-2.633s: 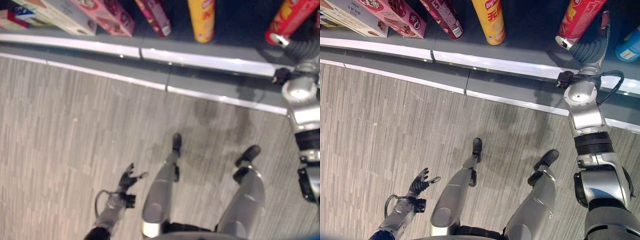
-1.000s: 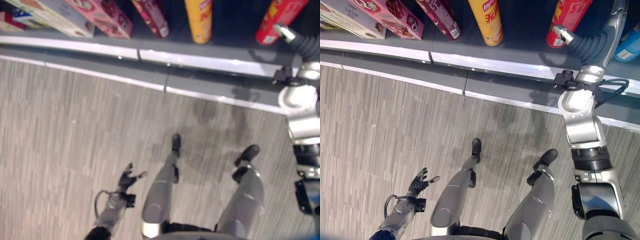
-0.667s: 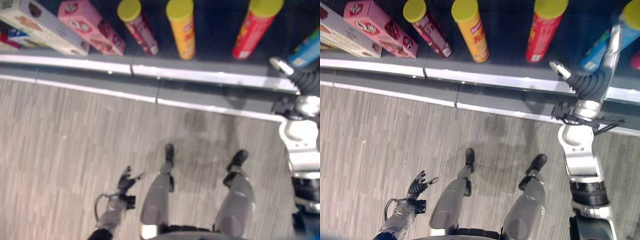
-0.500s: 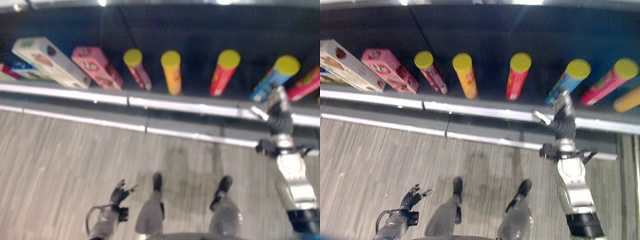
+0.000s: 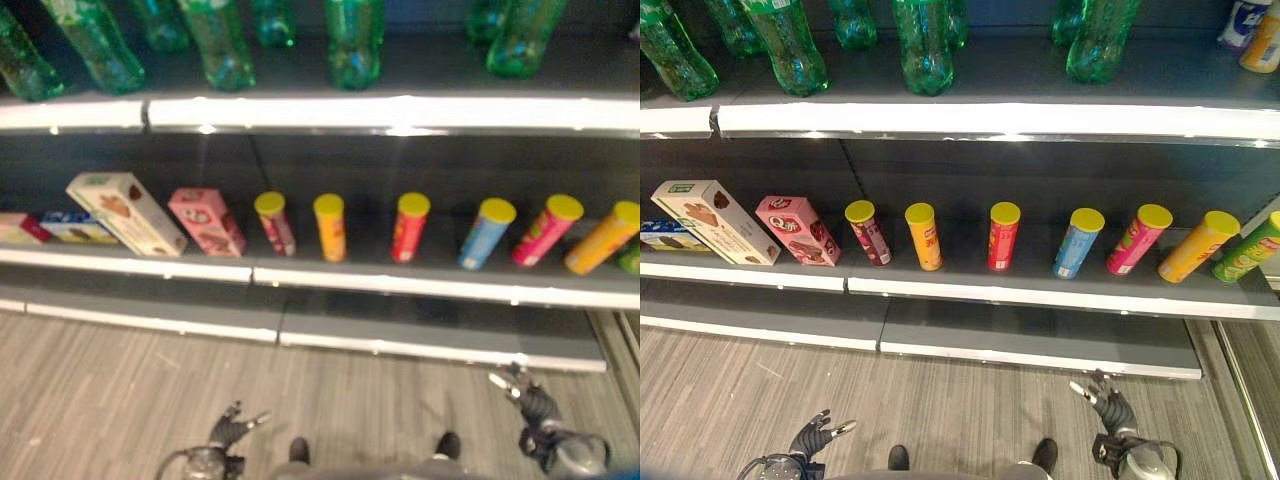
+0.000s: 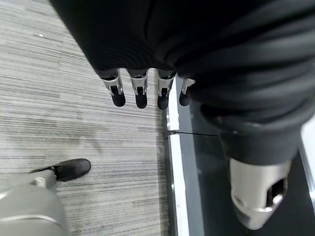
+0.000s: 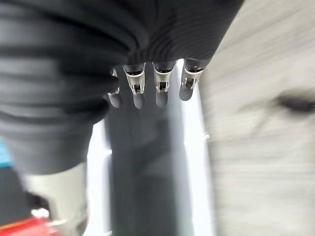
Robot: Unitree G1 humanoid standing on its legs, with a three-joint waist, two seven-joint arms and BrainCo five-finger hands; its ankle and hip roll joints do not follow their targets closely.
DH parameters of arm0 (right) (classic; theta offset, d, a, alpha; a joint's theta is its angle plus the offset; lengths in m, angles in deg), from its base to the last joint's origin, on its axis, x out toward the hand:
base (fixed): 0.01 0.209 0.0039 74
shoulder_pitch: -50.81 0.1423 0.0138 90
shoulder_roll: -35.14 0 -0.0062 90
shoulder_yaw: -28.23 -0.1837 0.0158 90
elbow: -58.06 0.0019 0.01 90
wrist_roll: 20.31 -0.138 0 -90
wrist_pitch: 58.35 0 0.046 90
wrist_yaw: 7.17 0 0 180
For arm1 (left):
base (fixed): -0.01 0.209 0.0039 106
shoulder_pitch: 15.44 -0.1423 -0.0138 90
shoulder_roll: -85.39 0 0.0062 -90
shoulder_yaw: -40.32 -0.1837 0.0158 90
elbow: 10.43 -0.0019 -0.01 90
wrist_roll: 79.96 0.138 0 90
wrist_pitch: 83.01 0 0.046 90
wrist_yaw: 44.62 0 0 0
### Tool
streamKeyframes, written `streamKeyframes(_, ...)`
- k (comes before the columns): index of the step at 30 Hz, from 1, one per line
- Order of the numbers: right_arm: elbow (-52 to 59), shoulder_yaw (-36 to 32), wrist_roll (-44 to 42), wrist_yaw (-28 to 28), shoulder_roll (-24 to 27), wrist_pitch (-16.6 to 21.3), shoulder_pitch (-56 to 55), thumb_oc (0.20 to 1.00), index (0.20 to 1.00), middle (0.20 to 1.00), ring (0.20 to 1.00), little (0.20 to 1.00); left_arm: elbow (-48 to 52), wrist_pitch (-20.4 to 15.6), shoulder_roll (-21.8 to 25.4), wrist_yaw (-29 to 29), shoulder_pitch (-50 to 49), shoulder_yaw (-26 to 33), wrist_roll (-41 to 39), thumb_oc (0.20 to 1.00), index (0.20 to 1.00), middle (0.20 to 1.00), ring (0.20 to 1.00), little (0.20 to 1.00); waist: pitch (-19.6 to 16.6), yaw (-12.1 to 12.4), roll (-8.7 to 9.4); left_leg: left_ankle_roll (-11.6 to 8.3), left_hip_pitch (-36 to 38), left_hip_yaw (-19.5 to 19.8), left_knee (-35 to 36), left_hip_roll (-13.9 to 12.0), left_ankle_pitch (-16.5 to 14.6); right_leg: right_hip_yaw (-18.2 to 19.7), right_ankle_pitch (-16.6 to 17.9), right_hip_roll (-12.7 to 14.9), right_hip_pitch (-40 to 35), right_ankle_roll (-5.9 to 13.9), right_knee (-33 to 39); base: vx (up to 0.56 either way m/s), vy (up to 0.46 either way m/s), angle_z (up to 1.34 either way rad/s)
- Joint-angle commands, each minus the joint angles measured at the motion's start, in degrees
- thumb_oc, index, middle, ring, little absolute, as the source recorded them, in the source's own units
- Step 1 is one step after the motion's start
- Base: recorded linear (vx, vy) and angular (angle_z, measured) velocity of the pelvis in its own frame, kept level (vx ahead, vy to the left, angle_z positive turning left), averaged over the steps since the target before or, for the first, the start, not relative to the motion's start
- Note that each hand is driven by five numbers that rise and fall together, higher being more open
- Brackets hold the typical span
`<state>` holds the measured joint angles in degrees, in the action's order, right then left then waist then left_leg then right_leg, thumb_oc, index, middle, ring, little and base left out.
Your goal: Put the goods on the table back onto the shelves and tidy them up.
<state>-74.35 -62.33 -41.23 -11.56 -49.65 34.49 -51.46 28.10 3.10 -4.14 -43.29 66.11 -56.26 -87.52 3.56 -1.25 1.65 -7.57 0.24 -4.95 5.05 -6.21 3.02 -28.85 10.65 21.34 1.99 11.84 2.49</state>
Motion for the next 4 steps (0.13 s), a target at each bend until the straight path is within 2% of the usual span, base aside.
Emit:
streamKeyframes(1,-4.06,-2.15,0.36,3.67,-2.24,1.40,5.44,1.000,1.000,1.000,1.000,1.000,-2.81,-1.23,0.68,1.12,3.20,0.12,2.81,1.000,1.000,1.000,1.000,1.000,1.39,0.54,-0.29,-1.78,1.08,-0.19,-0.05,0.51,-4.16,0.71,-1.91,2.70,-1.60,2.82,-5.00,0.00,0.000,0.00)
streamKeyframes(4,-14.84,-2.70,0.75,4.42,-3.90,0.25,7.73,1.000,1.000,1.000,1.000,1.000,-7.09,-1.22,-0.09,1.08,4.07,-0.34,2.95,1.000,1.000,1.000,1.000,1.000,0.12,0.84,-0.10,-1.58,2.18,-0.27,-0.05,0.45,-4.66,0.63,-2.06,2.44,-2.60,2.87,-4.93,0.00,0.000,0.00)
